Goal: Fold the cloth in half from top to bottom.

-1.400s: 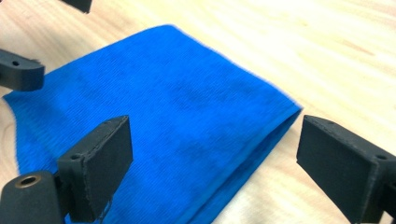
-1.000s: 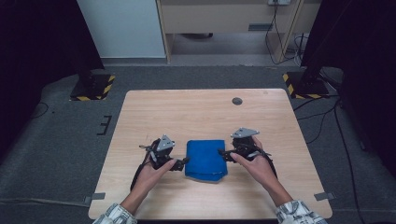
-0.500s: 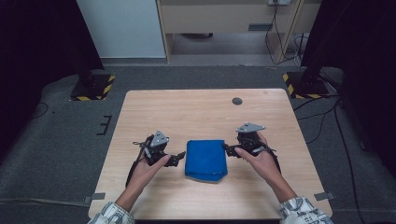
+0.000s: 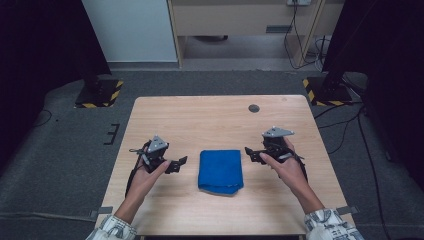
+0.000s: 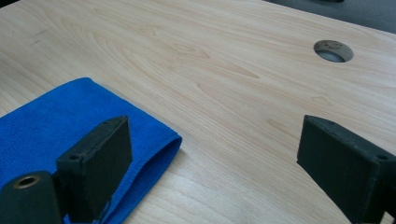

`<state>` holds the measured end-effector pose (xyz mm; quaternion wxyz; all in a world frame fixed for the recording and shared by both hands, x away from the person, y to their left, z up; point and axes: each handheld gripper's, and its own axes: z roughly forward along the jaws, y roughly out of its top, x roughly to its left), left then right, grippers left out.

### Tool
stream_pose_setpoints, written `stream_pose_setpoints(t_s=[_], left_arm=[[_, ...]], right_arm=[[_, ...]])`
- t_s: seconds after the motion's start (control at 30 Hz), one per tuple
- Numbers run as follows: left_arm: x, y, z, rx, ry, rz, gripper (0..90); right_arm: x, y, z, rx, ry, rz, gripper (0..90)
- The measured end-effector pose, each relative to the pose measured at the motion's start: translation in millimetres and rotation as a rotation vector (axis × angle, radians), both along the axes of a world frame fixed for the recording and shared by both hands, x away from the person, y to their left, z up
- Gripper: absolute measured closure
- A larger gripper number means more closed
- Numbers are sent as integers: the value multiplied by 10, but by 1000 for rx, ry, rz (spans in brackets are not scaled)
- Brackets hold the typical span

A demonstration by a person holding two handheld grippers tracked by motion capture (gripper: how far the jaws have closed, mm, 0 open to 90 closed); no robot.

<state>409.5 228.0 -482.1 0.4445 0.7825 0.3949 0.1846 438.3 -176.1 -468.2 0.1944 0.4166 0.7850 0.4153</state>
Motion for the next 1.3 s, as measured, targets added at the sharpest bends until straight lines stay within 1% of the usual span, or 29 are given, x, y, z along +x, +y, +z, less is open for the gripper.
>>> stream_pose_setpoints(t_s=[0.1,0.3,0.53,0.7,0.97,1.3], left_arm=[[19,67,9,-3,0,15,43],[53,195,5,-4,2,44,43],[73,292,-21,9,15,57,43],[82,332,-31,12,20,70,43],[100,371,-51,32,27,80,43],[121,452,-89,41,39,103,43]], right_arm=[[13,-50,12,11,-1,-14,103],[37,-188,17,16,2,-45,103],[53,-324,26,23,4,-74,101],[64,-425,22,28,4,-95,101],[64,-604,-12,38,9,-138,101],[65,-805,-50,49,19,-185,100]])
